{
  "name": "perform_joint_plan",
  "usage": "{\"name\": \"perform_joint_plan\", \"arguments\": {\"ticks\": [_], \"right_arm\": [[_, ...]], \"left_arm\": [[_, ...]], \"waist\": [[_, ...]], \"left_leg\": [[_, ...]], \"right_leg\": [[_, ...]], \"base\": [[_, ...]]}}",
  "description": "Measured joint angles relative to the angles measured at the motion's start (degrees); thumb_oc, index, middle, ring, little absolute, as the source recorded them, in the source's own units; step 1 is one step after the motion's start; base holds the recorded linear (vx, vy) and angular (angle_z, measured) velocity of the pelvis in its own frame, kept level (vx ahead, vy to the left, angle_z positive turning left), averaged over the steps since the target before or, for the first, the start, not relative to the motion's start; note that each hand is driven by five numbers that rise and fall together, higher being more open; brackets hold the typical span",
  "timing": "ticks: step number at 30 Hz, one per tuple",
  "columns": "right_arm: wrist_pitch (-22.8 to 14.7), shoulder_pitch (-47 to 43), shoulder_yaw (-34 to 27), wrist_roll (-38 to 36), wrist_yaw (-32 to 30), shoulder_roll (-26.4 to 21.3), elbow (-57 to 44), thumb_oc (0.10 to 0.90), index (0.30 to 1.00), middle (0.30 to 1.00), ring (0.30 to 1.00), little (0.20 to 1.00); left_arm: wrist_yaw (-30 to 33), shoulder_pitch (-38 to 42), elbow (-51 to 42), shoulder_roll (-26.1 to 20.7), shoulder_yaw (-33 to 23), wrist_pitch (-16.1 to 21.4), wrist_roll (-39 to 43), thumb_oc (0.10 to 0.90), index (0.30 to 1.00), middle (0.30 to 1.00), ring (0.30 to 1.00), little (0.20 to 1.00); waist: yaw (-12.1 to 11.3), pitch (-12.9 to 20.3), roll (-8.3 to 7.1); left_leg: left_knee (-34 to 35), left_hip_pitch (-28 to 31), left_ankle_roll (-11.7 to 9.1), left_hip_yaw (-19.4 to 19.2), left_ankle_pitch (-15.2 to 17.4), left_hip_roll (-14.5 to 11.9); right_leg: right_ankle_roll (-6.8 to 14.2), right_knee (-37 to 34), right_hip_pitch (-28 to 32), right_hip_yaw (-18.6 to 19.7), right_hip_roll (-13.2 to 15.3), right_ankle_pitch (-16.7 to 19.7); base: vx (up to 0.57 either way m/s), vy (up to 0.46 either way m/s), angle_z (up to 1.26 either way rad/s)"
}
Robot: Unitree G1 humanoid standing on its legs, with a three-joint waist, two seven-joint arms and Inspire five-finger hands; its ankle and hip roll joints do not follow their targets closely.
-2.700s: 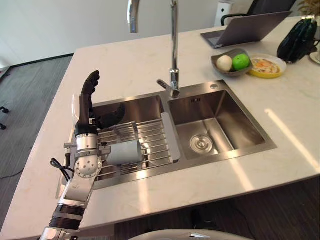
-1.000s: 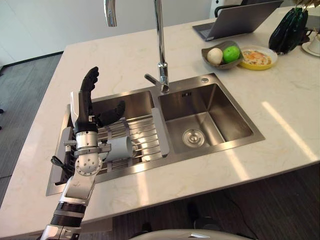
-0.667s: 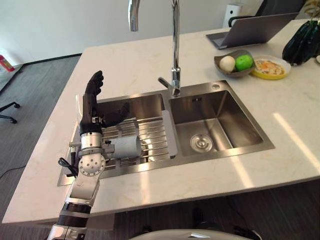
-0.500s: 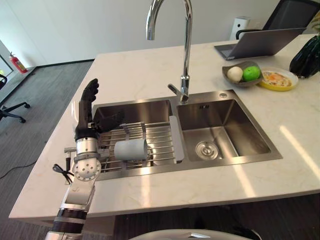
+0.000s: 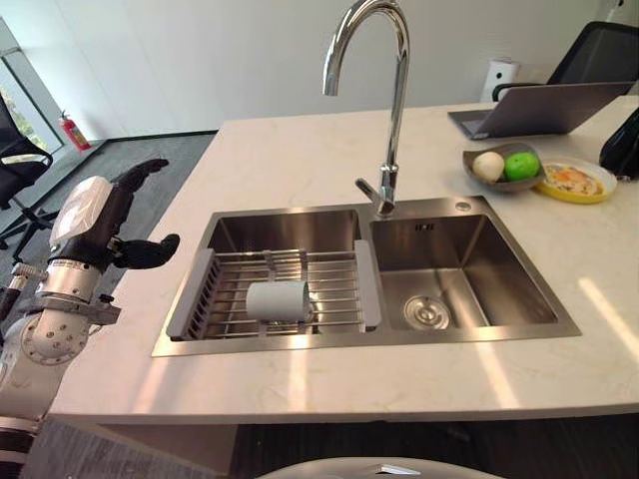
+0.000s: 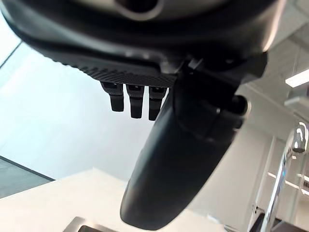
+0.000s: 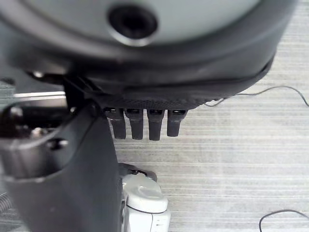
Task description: Place the dishes in the dishwasher.
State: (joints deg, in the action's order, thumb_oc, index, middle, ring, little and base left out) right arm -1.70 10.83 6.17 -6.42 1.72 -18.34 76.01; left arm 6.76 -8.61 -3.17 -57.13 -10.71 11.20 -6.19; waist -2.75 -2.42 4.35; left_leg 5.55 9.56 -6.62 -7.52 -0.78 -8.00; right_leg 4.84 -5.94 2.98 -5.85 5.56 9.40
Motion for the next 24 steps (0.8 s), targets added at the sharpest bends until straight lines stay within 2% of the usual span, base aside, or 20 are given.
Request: {"name": "perform_joint_plan", "arguments": {"ticks": [1, 4, 7, 10, 13, 16, 20, 24], "right_arm": [[0.19, -0.1, 1.26, 0.19, 0.61, 0.02, -0.32, 0.8, 0.9, 0.9, 0.9, 0.9], [0.35, -0.23, 2.37, 1.79, 1.01, 0.03, -0.93, 0.8, 0.9, 0.9, 0.9, 0.9], [0.64, -0.99, 3.38, 1.85, 1.48, 0.11, -1.33, 0.8, 0.9, 0.9, 0.9, 0.9], [1.07, -2.0, 4.01, 1.94, 1.48, -0.04, -1.24, 0.8, 0.9, 0.9, 0.9, 0.9], [1.39, -2.86, 4.07, 1.95, 1.48, -0.38, -1.15, 0.8, 0.9, 0.9, 0.9, 0.9], [1.51, -2.91, 4.09, 2.0, 1.59, -0.64, -1.18, 0.8, 0.9, 0.9, 0.9, 0.9], [1.97, -3.82, 4.0, 2.5, 2.06, -0.99, -0.3, 0.8, 0.9, 0.9, 0.9, 0.9], [2.33, -4.27, 3.95, 4.13, 2.15, -1.24, -0.36, 0.8, 0.9, 0.9, 0.9, 0.9]], "left_arm": [[-3.29, -0.08, -1.24, -4.35, 1.77, -0.02, 0.06, 0.8, 0.9, 0.9, 0.9, 0.9], [-8.71, 0.17, -6.22, -8.99, 4.87, -0.05, 1.3, 0.8, 0.9, 0.9, 0.9, 0.9], [-13.49, 1.55, -11.26, -10.33, 9.04, 1.01, 1.78, 0.8, 0.9, 0.9, 0.9, 0.9], [-16.38, 8.17, -12.56, -10.61, 17.46, 0.72, 1.35, 0.8, 0.9, 0.9, 0.9, 0.9], [-18.78, 11.48, -12.7, -8.77, 21.68, -0.34, 1.0, 0.8, 0.9, 0.9, 0.9, 0.9], [-20.61, 13.09, -12.61, -7.04, 22.9, -1.23, -0.31, 0.8, 0.9, 0.9, 0.9, 0.9], [-21.0, 18.49, -9.01, 0.62, 26.18, -2.95, -5.19, 0.8, 0.9, 0.9, 0.9, 0.9], [-20.93, 19.97, -6.07, 2.51, 27.73, -3.62, -8.13, 0.8, 0.9, 0.9, 0.9, 0.9]], "waist": [[-0.02, 0.17, -0.45], [-0.01, 0.41, -0.99], [0.48, 0.67, -1.27], [0.57, 0.6, -1.19], [1.69, 0.27, -0.63], [3.13, -0.07, -0.2], [2.84, -0.21, 0.34], [3.44, -0.49, 0.79]], "left_leg": [[0.0, -0.06, 0.01, 0.0, -0.01, 0.09], [0.0, -0.14, 0.14, -0.09, -0.1, 0.41], [-0.01, 0.0, 0.25, -0.24, -0.22, 0.51], [-0.01, -0.01, 0.19, -0.25, -0.43, 0.49], [-0.01, 0.17, 0.22, -0.43, -0.55, 0.48], [-0.02, 0.37, 0.18, -0.95, -0.54, 0.37], [-0.01, 0.53, 0.16, -0.94, -0.55, 0.38], [-0.01, 0.59, 0.16, -1.31, -0.55, 0.34]], "right_leg": [[0.07, 0.02, -0.04, -0.05, 0.13, 0.04], [0.14, 0.02, -0.08, -0.02, 0.5, 0.09], [0.3, 0.13, -0.04, 0.11, 0.54, 0.19], [0.33, 0.14, 0.0, 0.09, 0.54, 0.22], [0.34, 0.14, 0.08, 0.17, 0.51, 0.23], [0.38, 0.02, 0.1, 0.32, 0.39, 0.27], [0.45, -0.02, 0.21, 0.36, 0.44, 0.33], [0.6, -0.03, 0.01, 0.62, 0.39, 0.43]], "base": [[-0.03, -0.005, 0.05], [-0.01, 0.0, 0.01], [-0.02, -0.01, -0.01], [0.0, 0.0, 0.0], [0.0, -0.003, -0.02], [-0.01, -0.007, -0.04], [0.0, -0.002, -0.01], [-0.01, -0.005, -0.05]]}}
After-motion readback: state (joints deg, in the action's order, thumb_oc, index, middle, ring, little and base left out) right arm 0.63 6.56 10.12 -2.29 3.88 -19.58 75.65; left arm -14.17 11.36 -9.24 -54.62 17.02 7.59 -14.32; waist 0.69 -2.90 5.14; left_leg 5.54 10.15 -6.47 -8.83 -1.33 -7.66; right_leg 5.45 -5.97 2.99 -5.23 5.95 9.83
